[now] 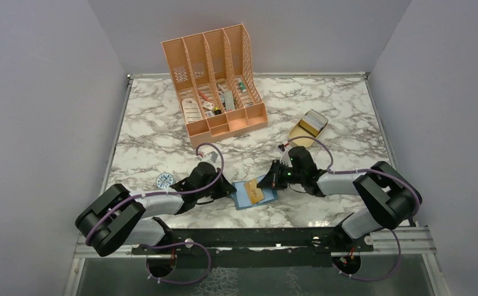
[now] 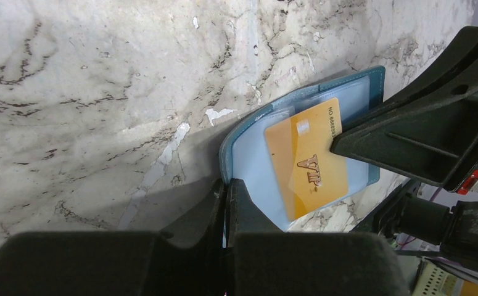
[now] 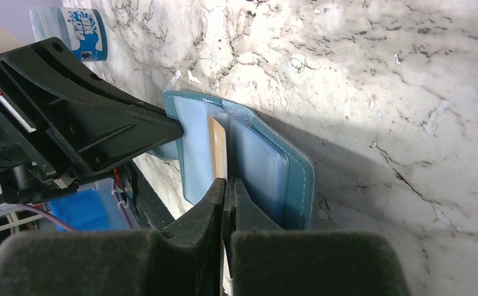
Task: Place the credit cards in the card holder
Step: Insert the credit card into the card holder.
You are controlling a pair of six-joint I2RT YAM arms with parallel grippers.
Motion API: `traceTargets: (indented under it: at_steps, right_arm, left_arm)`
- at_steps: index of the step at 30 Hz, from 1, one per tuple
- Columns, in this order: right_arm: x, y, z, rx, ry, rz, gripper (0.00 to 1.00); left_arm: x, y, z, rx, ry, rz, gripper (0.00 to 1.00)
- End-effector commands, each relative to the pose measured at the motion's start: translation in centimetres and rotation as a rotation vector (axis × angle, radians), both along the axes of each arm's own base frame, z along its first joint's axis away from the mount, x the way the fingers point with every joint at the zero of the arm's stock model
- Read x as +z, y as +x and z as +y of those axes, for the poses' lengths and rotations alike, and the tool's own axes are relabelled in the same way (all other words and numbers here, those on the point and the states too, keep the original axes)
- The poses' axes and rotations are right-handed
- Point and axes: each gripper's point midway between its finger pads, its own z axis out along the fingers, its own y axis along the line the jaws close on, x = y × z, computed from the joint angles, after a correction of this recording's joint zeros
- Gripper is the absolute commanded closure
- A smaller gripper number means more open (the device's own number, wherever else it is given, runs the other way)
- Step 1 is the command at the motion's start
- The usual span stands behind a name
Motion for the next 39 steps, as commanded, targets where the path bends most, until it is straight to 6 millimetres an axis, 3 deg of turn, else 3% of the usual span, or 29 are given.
traceTargets:
  at_steps: [1, 7, 18, 23, 29, 39]
  right_arm:
    - [0.2, 0.8, -0.6, -0.073, -0.023, -0.048, 0.99]
    - [0.8, 0.9, -0.9, -0.096, -0.010, -0.069, 0.99]
    - [-0.7, -1.0, 0.6, -0.038, 0.000, 0.001, 0.99]
    - [-0.6, -1.2, 1.0, -0.022, -0.032, 0.017, 0.80]
    - [-0.4, -1.3, 0.0, -0.006, -0.145, 0.006, 0.57]
    - [-0.1, -2.0, 1.3, 0.042, -0.173, -0.010, 0.55]
  left_arm:
    - [-0.4, -0.6, 0.2, 0.005, -0.015, 0.021, 1.00]
    - [-0.4, -0.6, 0.3, 0.030, -0.027, 0.031, 1.00]
    - [-0.3, -0.5, 0.4, 0.049, -0.040, 0.031, 1.00]
    - [-0.2, -0.3, 0.4, 0.056, -0.044, 0.024, 1.00]
    - [0.3, -0.3, 0.3, 0.057, -0.057, 0.017, 1.00]
    - [0.4, -0.3, 0.3, 0.056, -0.062, 0.013, 1.00]
